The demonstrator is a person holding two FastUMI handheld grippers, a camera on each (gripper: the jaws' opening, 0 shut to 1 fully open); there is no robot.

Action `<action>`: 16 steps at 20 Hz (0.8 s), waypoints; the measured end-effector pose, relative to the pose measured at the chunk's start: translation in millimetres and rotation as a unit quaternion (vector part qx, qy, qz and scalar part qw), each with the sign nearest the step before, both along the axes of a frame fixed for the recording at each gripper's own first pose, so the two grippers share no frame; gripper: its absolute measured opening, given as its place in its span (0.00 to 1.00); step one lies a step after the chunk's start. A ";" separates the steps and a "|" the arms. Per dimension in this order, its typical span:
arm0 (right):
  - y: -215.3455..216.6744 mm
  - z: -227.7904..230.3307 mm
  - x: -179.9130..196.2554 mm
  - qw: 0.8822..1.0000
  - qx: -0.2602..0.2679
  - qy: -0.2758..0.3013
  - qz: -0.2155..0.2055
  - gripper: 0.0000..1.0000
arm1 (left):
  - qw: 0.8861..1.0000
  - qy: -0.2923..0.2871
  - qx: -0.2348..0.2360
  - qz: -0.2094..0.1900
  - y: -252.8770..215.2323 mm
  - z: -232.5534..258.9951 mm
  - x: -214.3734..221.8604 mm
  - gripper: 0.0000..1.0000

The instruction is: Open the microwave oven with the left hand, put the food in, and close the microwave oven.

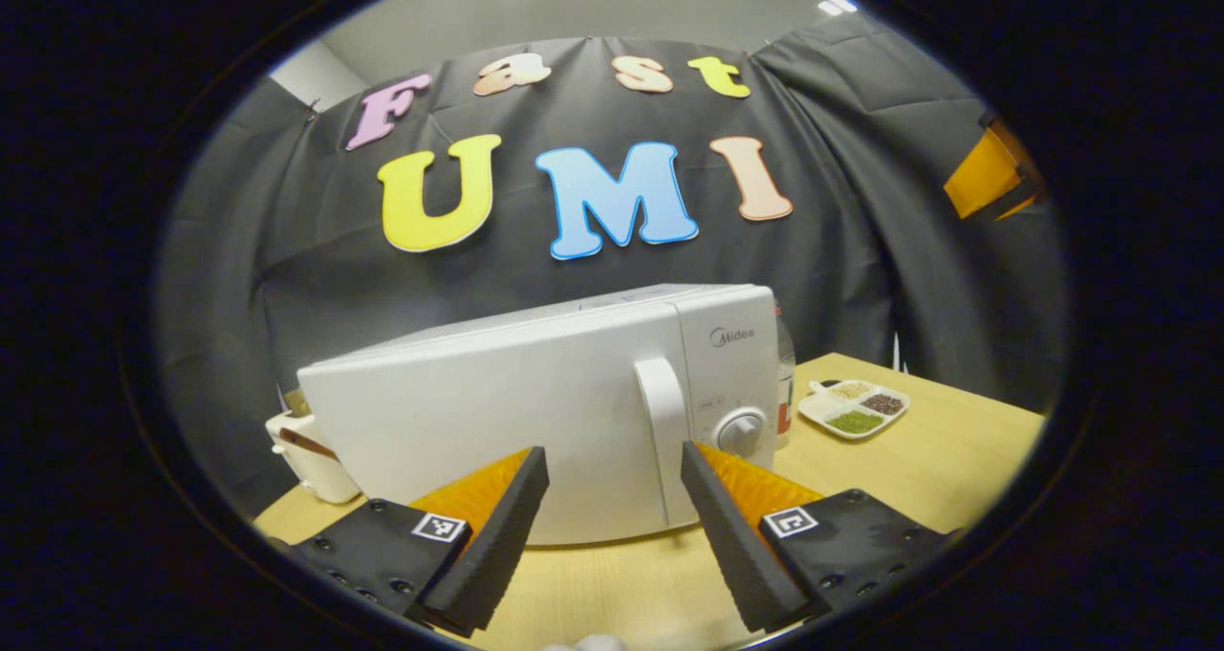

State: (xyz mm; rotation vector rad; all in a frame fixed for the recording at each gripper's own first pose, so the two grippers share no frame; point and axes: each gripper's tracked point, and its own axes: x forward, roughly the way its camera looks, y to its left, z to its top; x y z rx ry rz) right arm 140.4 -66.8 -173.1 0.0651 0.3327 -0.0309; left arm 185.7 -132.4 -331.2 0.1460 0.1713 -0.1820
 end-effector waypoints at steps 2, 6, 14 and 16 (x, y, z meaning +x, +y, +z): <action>5.2 18.8 -8.0 1.000 0.001 -0.011 0.004 0.97 | 1.000 0.003 -0.015 0.005 12.8 31.4 -20.2 0.94; 21.5 65.7 -26.5 0.999 0.002 -0.041 0.020 0.97 | 0.999 0.006 -0.038 0.037 57.3 98.8 -50.0 0.96; 36.9 142.7 -65.5 0.995 0.001 -0.095 0.026 0.96 | 0.994 -0.029 -0.059 0.092 148.3 222.6 -92.8 0.97; 41.8 149.2 -77.5 0.995 0.003 -0.100 0.030 0.96 | 0.992 -0.038 -0.076 0.091 155.2 253.5 -106.9 0.99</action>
